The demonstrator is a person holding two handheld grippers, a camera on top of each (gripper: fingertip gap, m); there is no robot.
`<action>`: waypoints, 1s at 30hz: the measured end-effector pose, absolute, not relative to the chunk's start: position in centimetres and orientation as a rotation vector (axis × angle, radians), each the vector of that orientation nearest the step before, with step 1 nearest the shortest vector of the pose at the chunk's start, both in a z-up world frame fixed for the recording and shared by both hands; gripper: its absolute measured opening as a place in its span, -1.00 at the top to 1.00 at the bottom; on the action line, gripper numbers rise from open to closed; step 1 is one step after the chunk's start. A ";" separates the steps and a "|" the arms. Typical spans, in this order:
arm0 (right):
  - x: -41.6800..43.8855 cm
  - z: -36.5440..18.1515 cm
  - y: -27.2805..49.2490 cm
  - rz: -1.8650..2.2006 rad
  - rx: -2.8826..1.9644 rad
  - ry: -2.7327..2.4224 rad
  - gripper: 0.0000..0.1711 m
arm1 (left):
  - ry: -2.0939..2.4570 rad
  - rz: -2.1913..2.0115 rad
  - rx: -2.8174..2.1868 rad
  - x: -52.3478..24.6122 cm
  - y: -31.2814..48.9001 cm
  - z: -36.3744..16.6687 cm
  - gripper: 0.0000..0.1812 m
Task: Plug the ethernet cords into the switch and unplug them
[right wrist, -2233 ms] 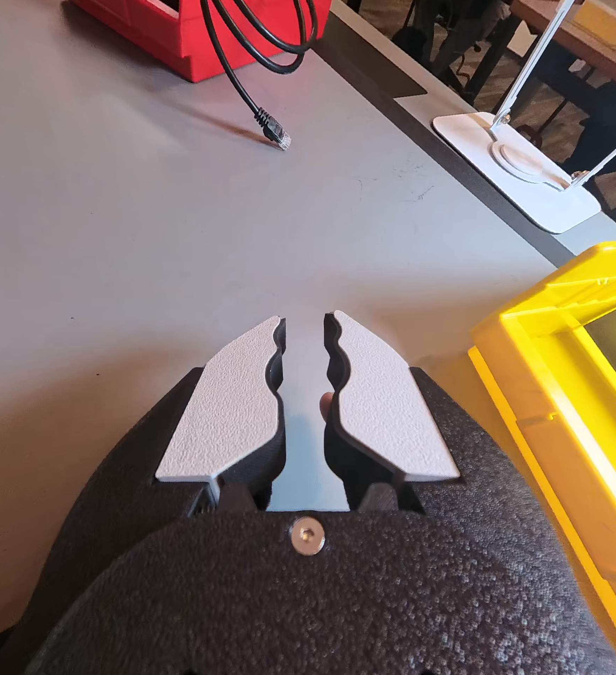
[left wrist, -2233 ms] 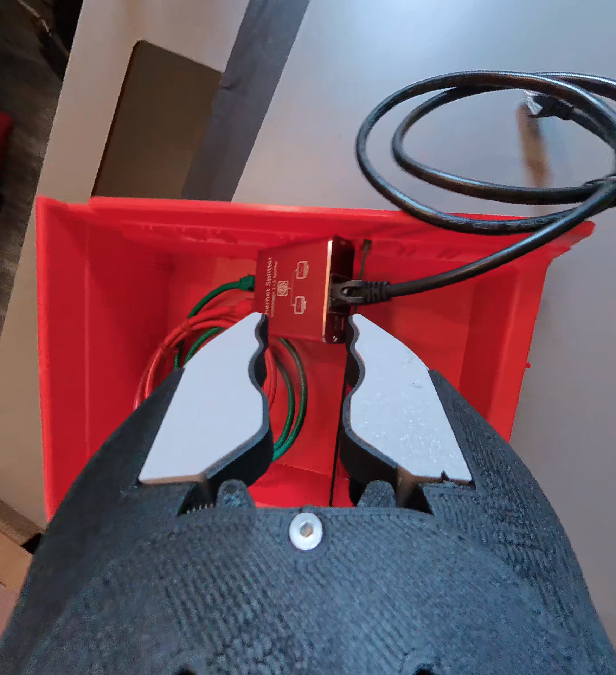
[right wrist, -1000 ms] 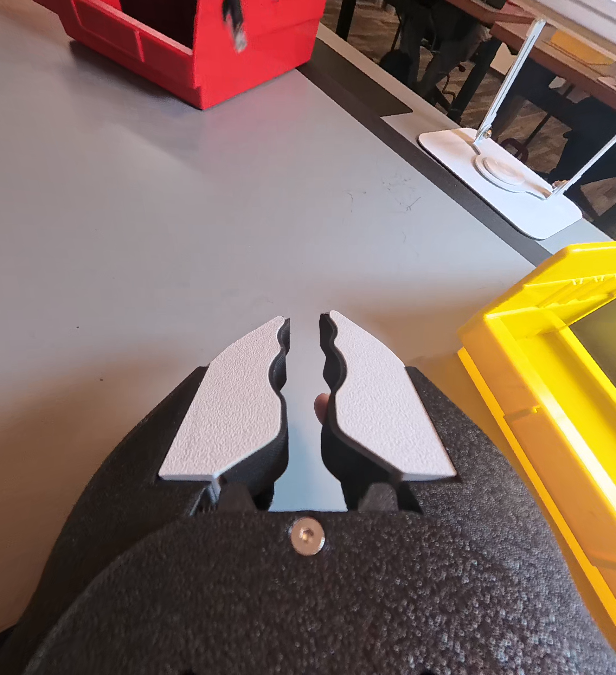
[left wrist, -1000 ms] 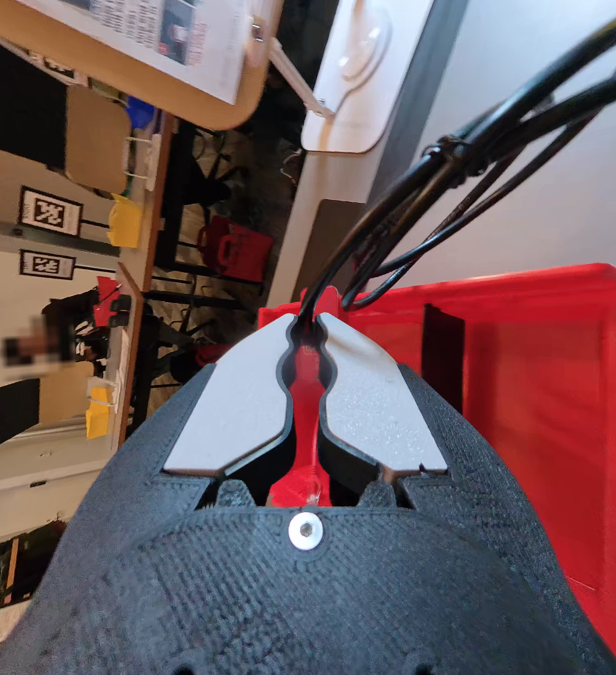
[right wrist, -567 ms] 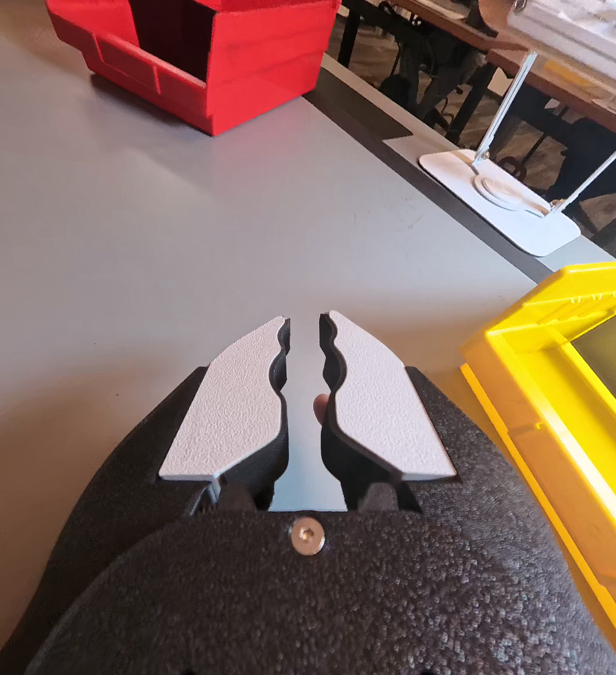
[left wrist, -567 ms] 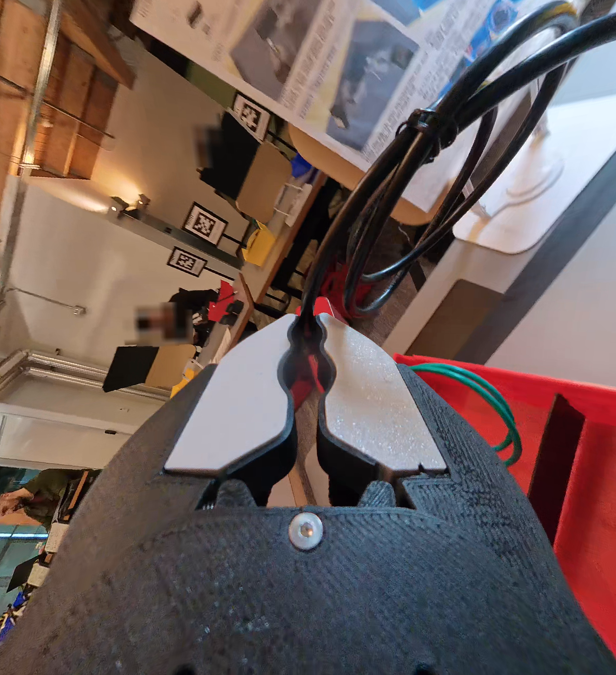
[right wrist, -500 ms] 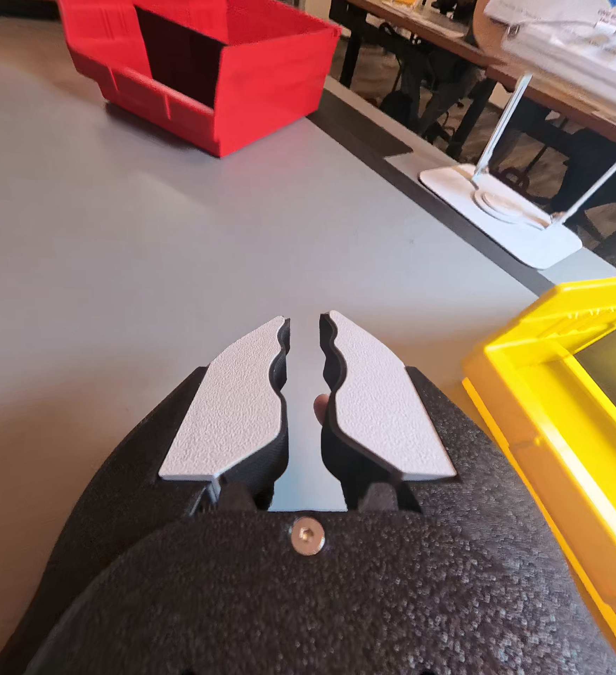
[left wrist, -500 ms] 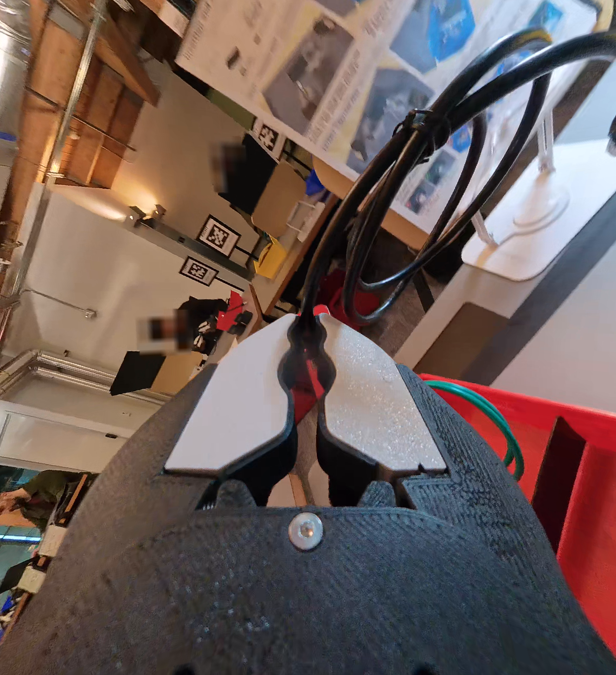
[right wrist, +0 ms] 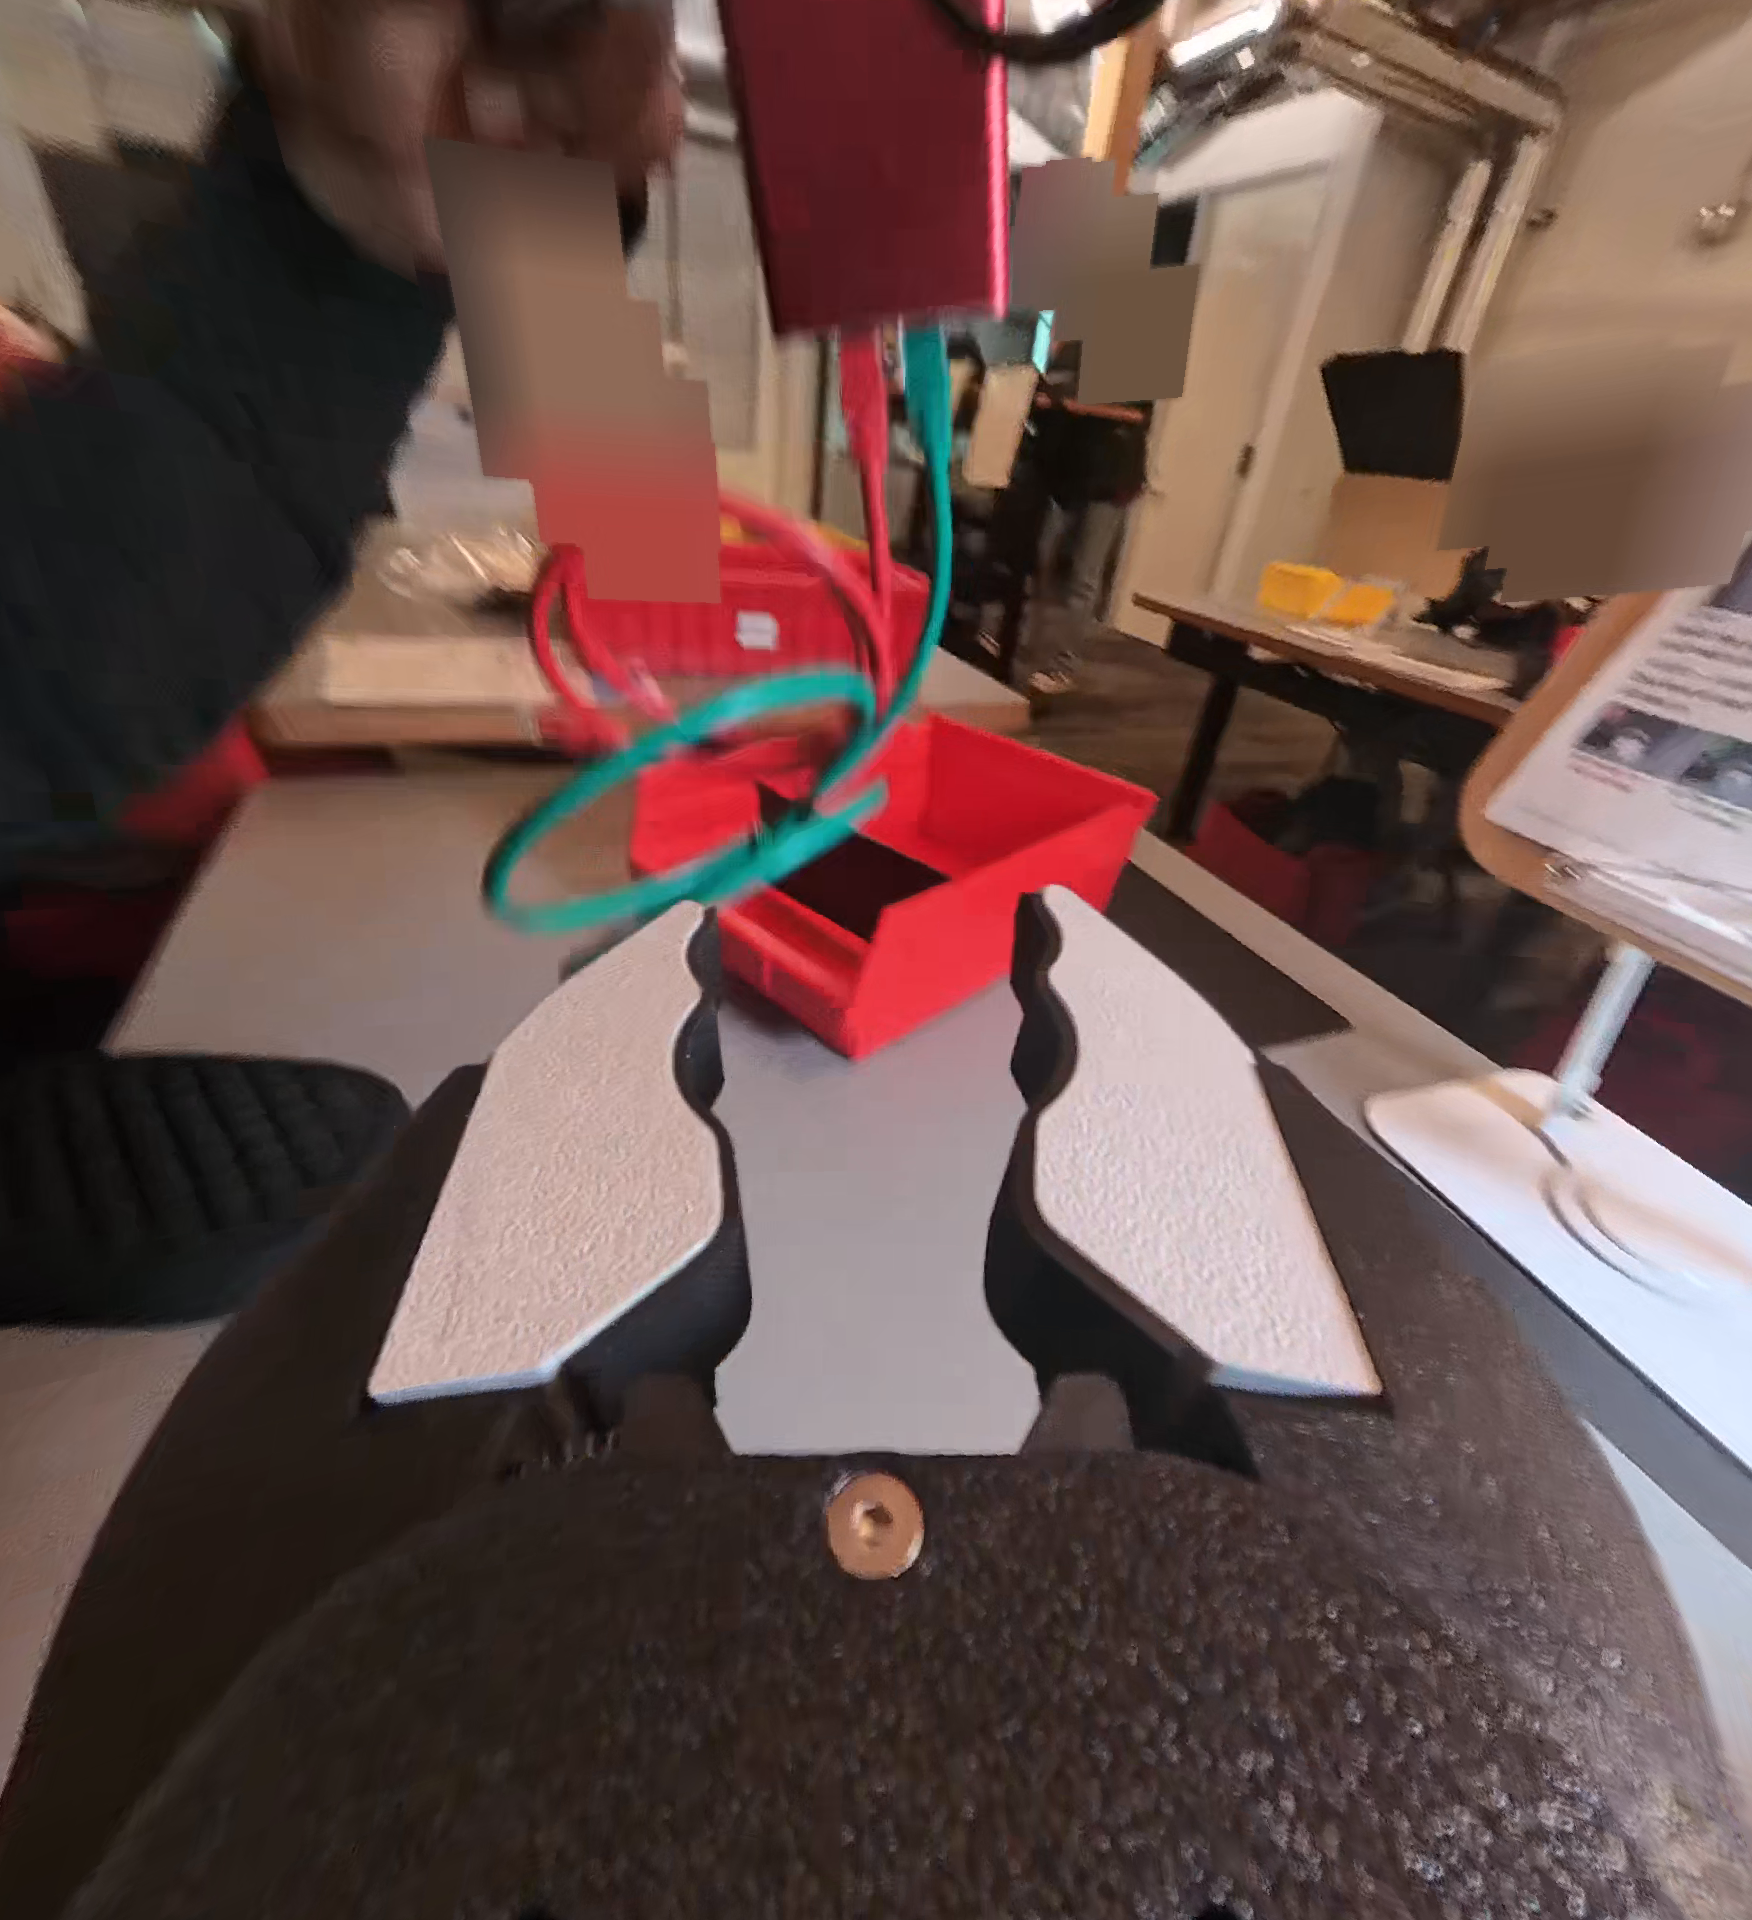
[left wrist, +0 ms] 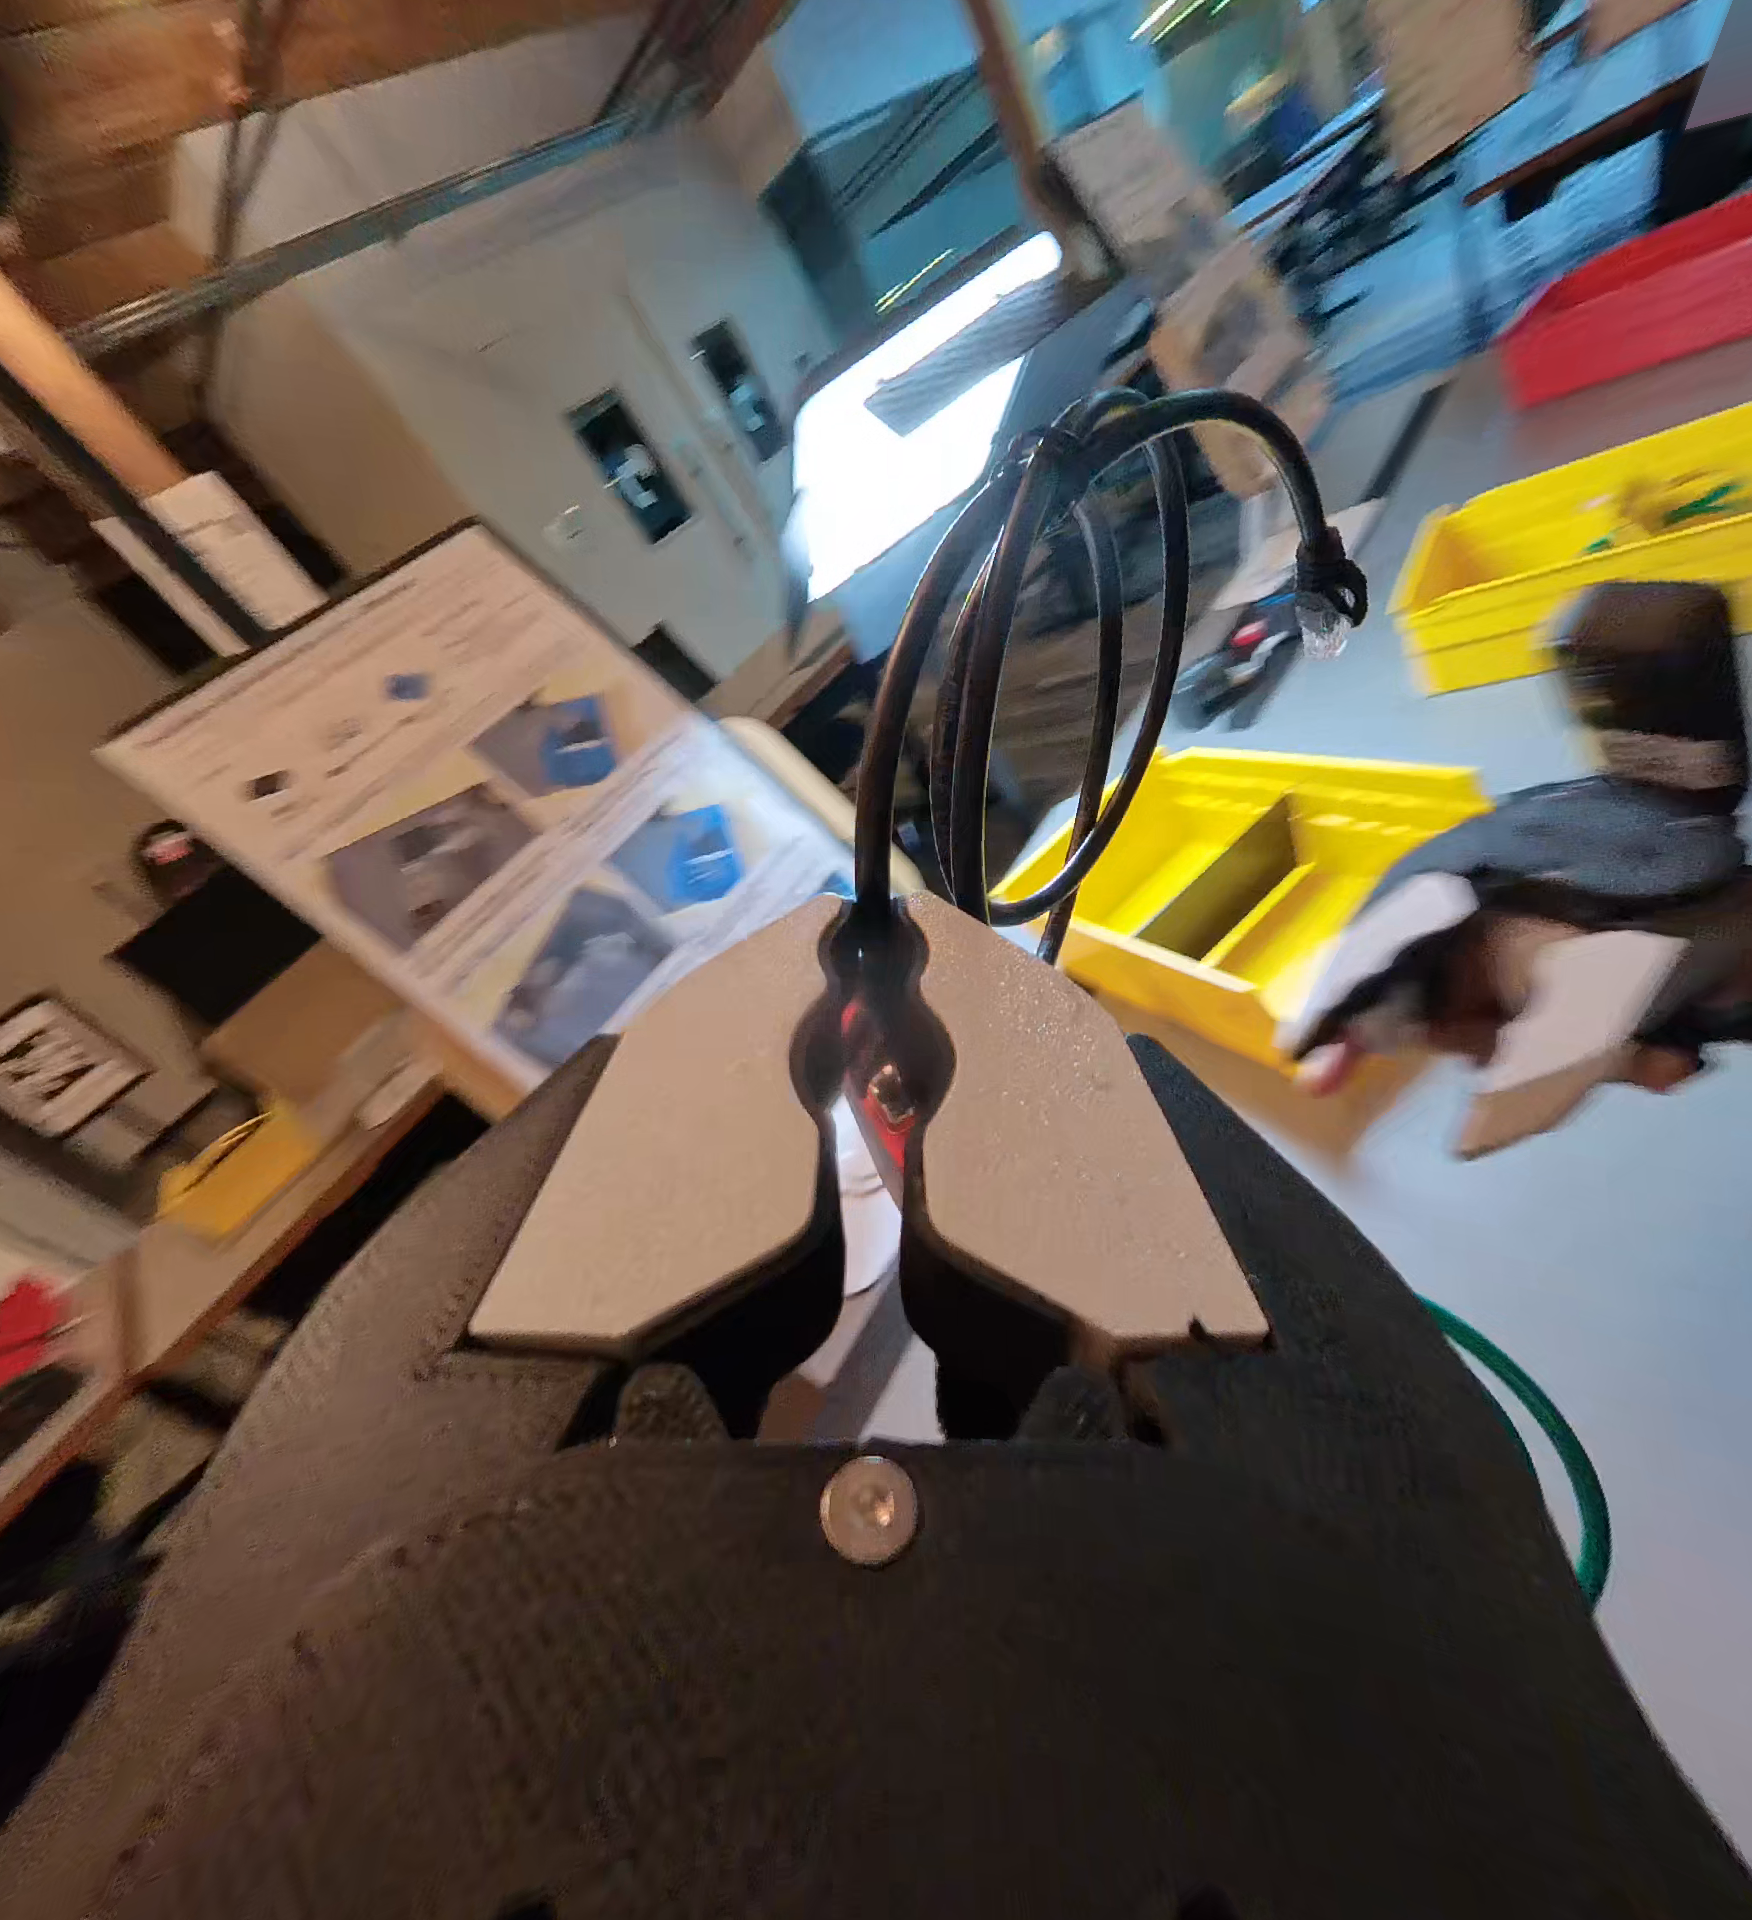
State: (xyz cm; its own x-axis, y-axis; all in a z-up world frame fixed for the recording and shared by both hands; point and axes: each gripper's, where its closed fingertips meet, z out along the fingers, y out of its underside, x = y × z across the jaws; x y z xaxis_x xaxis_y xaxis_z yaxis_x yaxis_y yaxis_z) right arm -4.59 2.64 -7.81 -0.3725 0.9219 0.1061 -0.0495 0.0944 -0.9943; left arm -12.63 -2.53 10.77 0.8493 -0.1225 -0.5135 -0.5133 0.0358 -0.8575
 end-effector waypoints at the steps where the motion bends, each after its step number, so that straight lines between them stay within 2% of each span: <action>1: -4.8 -6.8 2.3 1.492 -0.876 -1.492 0.32 | 0.553 0.259 -1.513 -10.8 -2.4 10.1 0.94; 7: -4.6 -5.0 0.7 1.696 -0.689 -1.596 0.10 | 0.676 -0.149 -1.451 -2.2 -1.5 4.9 0.95; 8: -4.1 -5.0 -0.1 1.748 -0.643 -1.612 0.18 | 0.680 -0.192 -1.450 -1.4 -1.1 4.0 0.94; 10: -2.7 -4.9 -1.3 1.808 -0.532 -1.629 0.64 | 0.658 -0.224 -1.446 -0.8 -0.2 2.6 0.94; 13: -2.3 -5.2 -0.9 1.812 -0.552 -1.634 0.66 | 0.580 -0.333 -1.396 -1.1 0.2 2.2 0.92; 15: -1.8 -4.5 0.0 1.875 -0.546 -1.563 0.67 | 0.538 -0.379 -1.370 -1.6 0.5 2.0 0.80; 18: -1.2 -3.9 0.9 1.893 -0.528 -1.509 0.67 | 0.586 -0.404 -1.406 -1.8 0.6 0.4 0.52; 19: -0.8 -3.5 1.1 1.913 -0.505 -1.484 0.67 | 0.618 -0.410 -1.413 -1.6 0.6 -0.4 0.50; 23: 0.0 -2.5 0.9 1.964 -0.436 -1.419 0.66 | 0.711 -0.396 -1.467 0.0 2.0 -3.8 0.53; 25: -0.4 -2.8 0.8 1.938 -0.455 -1.418 0.66 | 0.767 -0.355 -1.458 0.9 2.4 -4.6 0.67; 30: -1.8 -4.3 2.2 1.824 -0.575 -1.459 0.61 | 0.738 -0.240 -1.555 -0.5 3.8 -6.2 0.69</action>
State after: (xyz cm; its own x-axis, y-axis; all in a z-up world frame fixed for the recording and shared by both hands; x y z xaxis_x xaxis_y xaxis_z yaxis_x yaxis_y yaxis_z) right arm -1.82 2.21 -4.34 -0.6416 0.7615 0.0919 -0.2569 -0.1005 -0.9612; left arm -0.47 3.77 -6.19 0.7672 -0.5796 -0.2747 -0.3070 0.0441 -0.9507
